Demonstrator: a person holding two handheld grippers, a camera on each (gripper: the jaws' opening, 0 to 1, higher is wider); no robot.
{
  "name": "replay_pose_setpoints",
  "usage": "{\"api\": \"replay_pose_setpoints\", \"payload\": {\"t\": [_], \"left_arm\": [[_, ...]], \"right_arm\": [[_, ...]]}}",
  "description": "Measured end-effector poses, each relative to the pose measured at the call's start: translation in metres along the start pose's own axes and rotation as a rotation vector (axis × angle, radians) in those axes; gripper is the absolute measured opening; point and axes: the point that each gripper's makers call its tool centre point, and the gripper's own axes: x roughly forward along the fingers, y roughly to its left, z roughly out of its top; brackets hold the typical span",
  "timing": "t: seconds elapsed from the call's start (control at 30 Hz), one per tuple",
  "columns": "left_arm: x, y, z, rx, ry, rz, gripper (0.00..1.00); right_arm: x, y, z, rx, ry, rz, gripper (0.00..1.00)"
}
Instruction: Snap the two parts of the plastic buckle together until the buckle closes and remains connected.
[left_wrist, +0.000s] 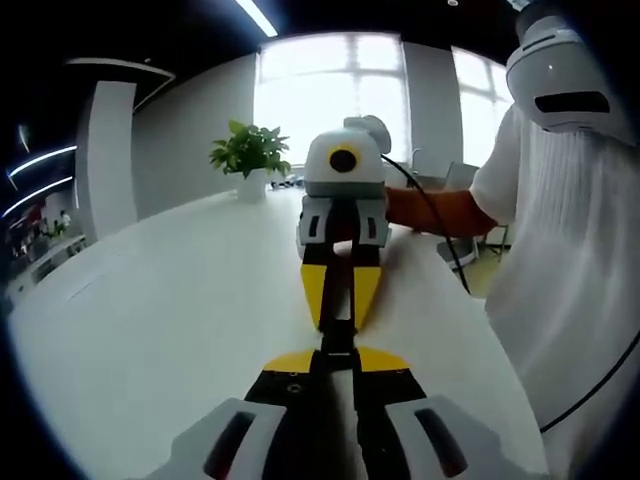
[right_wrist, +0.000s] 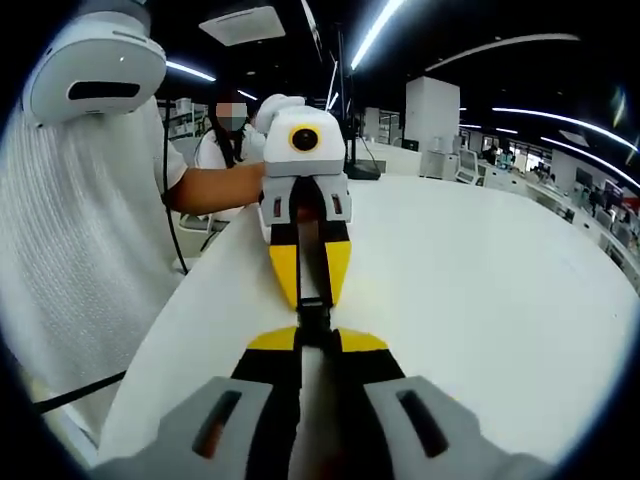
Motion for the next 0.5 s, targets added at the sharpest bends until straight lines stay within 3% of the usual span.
{"api": "replay_pose_setpoints", "payload": {"t": [0.37,0.5], "left_arm": [[-0.004,0.005,0.003,-0.012,-0.001,0.063,0.17],[-0.006,0.015,0.007,-0.038,-0.022,0.128,0.18]], "right_arm": [[0.001,-0.002,0.001,0.001,0.007,0.001,0.11],[0.001,-0.007,0.0,0.009,0.005,-0.013,0.11]]}}
